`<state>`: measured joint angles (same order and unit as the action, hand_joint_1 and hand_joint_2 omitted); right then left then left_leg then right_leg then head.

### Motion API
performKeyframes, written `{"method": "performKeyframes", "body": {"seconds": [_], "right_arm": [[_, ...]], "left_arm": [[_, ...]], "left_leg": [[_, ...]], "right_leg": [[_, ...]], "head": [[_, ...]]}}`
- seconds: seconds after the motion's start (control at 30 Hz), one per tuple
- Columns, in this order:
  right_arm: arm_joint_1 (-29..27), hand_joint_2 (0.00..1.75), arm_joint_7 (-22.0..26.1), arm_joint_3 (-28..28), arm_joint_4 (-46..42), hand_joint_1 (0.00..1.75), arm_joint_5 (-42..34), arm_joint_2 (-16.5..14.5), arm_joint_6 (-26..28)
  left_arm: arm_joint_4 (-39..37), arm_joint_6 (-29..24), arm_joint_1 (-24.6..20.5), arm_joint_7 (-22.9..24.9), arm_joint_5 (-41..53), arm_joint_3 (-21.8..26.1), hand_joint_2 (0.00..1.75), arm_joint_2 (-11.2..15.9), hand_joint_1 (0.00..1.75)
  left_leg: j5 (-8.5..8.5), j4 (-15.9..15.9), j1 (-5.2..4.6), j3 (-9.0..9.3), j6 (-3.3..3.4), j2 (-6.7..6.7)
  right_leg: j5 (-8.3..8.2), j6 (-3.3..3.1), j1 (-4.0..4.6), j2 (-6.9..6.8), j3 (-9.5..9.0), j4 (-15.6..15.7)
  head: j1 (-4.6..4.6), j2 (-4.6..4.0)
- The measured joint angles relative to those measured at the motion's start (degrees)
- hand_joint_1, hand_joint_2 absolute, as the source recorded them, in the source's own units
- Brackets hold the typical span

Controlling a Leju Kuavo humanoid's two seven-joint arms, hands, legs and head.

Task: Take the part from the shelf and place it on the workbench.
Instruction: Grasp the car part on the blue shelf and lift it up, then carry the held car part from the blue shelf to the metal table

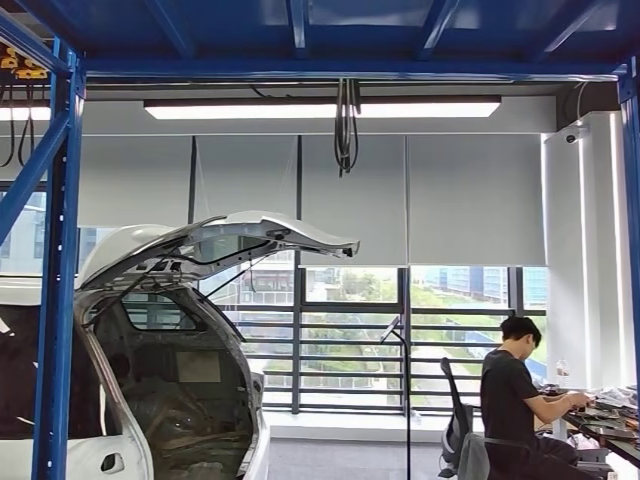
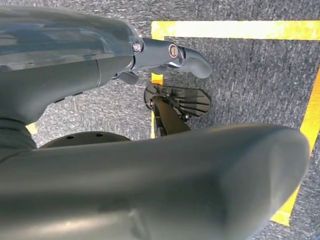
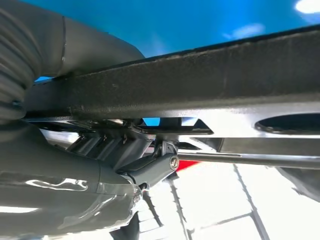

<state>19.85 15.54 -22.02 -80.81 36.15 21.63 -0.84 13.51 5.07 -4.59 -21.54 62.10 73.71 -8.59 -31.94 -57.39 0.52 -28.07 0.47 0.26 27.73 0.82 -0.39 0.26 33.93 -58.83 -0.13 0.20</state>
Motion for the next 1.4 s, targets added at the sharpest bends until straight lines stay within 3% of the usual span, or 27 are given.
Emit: {"method": "performKeyframes", "body": {"seconds": [0.3, 0.47, 0.67, 0.9, 1.17, 1.4], "right_arm": [[-6.5, 1.75, 6.7, 8.1, -18.4, 1.75, -13.6, -0.7, -3.0], [-10.8, 1.75, 12.4, 10.9, -28.2, 1.75, -17.1, -5.6, -2.6], [-14.3, 1.75, 15.9, 11.1, -36.6, 1.75, -19.4, -10.8, -2.7], [-18.0, 1.75, 18.4, 11.0, -41.7, 1.75, -21.7, -14.8, -3.1], [-20.2, 1.75, 19.8, 11.2, -43.6, 1.75, -23.2, -17.2, -3.1], [-21.8, 1.75, 20.6, 16.8, -43.4, 1.75, -27.9, -20.5, -5.3]], "left_arm": [[0.0, 0.5, 0.0, -2.5, -0.9, 0.0, 1.75, 0.0, 0.0], [0.0, 0.4, 0.0, -2.4, -1.0, 0.0, 1.75, 0.0, 0.0], [0.0, 0.5, 0.0, -2.5, -1.6, 0.2, 1.75, 0.0, 0.0], [0.0, 0.3, 0.0, -2.8, -2.1, 0.3, 1.75, 0.0, 0.0], [0.0, -0.1, 0.1, -2.9, -2.1, 0.7, 1.75, 0.0, 0.0], [0.0, -0.2, 0.1, -2.9, -2.1, 1.1, 1.75, 0.0, 0.0]], "left_leg": [[-0.01, 0.0, 0.01, -0.11, 0.0, -0.01], [-0.01, 0.0, 0.01, -0.11, -0.01, -0.01], [0.0, 0.0, 0.02, -0.1, -0.01, -0.01], [-0.01, 0.0, 0.01, -0.1, -0.01, -0.01], [-0.01, 0.0, 0.01, -0.09, -0.01, -0.01], [-0.01, 0.0, 0.01, -0.08, -0.01, -0.01]], "right_leg": [[0.01, 0.0, 0.0, -0.03, 0.06, 0.0], [0.01, 0.0, 0.01, -0.01, 0.09, 0.0], [0.01, 0.0, 0.02, -0.01, 0.07, 0.0], [0.01, 0.0, 0.01, 0.0, 0.06, 0.0], [0.01, 0.0, 0.01, 0.0, 0.06, 0.0], [0.01, 0.0, 0.02, 0.0, 0.06, 0.0]], "head": [[0.0, 0.0], [0.0, 0.0], [0.0, 0.0], [0.0, 0.0], [0.0, 0.0], [0.0, 0.0]]}}
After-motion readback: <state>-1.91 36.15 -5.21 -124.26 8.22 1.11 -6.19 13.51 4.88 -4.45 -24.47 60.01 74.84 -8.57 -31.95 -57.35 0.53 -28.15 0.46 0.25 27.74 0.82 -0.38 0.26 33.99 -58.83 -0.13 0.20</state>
